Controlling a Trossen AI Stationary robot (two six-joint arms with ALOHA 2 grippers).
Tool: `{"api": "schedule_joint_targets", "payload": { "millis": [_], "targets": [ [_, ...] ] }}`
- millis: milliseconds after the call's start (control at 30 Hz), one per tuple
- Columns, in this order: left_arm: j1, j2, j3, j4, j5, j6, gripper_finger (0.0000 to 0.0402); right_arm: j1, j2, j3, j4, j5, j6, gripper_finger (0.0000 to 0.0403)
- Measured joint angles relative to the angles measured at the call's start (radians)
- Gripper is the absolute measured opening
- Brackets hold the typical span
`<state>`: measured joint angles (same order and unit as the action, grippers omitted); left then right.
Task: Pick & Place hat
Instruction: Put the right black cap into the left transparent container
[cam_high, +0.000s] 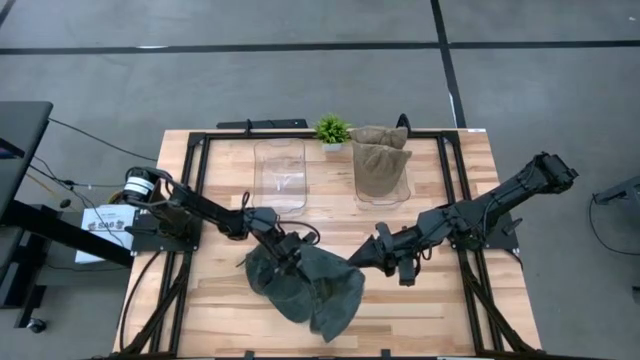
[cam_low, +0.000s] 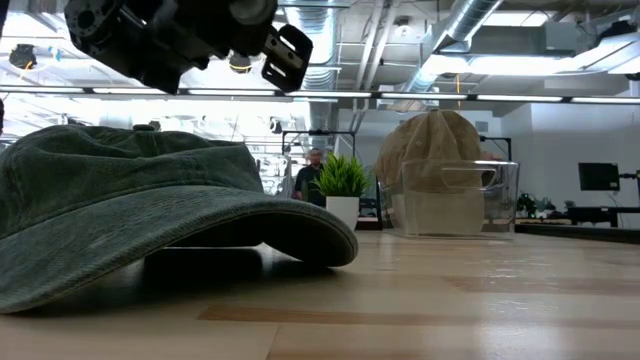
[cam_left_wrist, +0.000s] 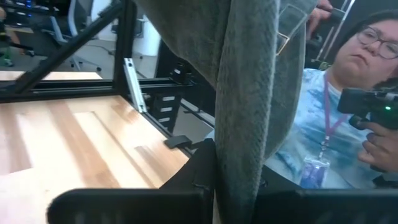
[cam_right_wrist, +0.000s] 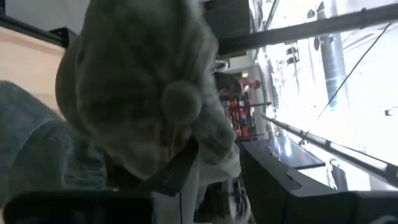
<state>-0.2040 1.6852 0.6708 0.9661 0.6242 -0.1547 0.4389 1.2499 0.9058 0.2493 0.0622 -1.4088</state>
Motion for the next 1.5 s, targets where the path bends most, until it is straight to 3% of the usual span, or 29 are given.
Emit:
{"api": "schedule_joint_targets", "payload": {
  "millis": [600, 1133, 1500],
  "targets": [
    [0.013, 0.000, 0.000, 0.000, -0.003, -0.012, 0.0017, 0.004, 0.000, 0.000, 0.016, -0.041, -0.012, 0.0107],
    [-0.066, -0.001, 0.002, 0.028, -0.052, -0.423, 0.0015, 0.006, 0.000, 0.000, -0.054, -0.041, -0.013, 0.0107],
    [-0.065, -0.001, 0.002, 0.023, -0.056, -0.482, 0.0016, 0.006, 0.000, 0.000, -0.095, -0.090, -0.011, 0.0098]
  ]
}}
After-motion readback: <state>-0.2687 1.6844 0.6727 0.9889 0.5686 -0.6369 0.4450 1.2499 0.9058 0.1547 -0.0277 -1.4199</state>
